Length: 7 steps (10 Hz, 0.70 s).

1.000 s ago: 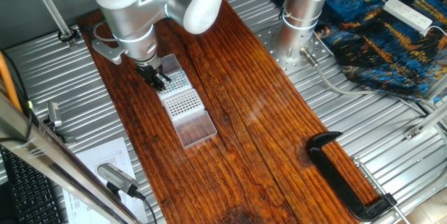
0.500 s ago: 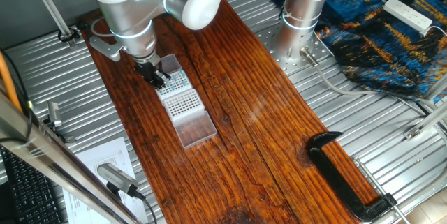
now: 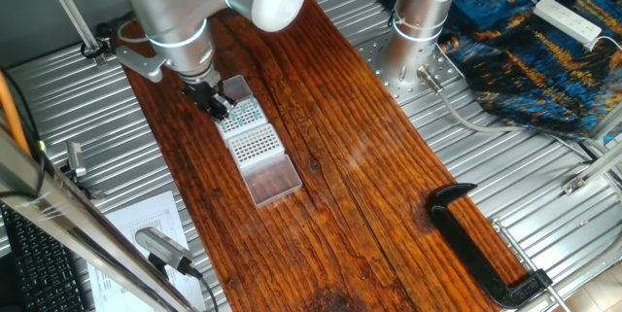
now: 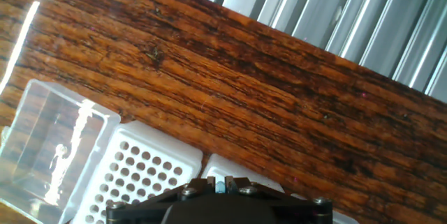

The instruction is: Transfer all medium pipette tips from one holder to another

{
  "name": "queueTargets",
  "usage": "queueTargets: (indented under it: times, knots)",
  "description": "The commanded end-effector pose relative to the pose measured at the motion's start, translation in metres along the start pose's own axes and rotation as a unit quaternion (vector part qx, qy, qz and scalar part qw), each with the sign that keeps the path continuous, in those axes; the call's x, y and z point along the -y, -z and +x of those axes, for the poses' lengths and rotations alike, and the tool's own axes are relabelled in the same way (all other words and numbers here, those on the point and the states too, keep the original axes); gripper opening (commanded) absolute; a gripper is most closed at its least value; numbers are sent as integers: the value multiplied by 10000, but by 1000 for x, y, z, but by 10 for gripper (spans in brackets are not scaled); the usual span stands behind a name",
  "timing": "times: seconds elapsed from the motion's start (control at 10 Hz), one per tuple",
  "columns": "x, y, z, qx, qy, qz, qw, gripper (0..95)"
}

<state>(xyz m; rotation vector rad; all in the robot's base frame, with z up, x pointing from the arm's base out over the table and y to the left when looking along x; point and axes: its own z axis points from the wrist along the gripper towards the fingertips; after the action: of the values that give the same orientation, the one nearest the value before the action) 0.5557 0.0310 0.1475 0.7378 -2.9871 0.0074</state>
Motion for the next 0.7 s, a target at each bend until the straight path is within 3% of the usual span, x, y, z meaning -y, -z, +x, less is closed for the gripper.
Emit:
queueTargets:
  times: [0.1, 0.3, 0.7]
  knots:
    - [-15, -3, -8, 63, -170, -13, 9998, 0]
    - [-36, -3, -19, 60, -238, -7, 9997, 0]
    - [-51, -6, -26, 57, -245, -11, 9997, 0]
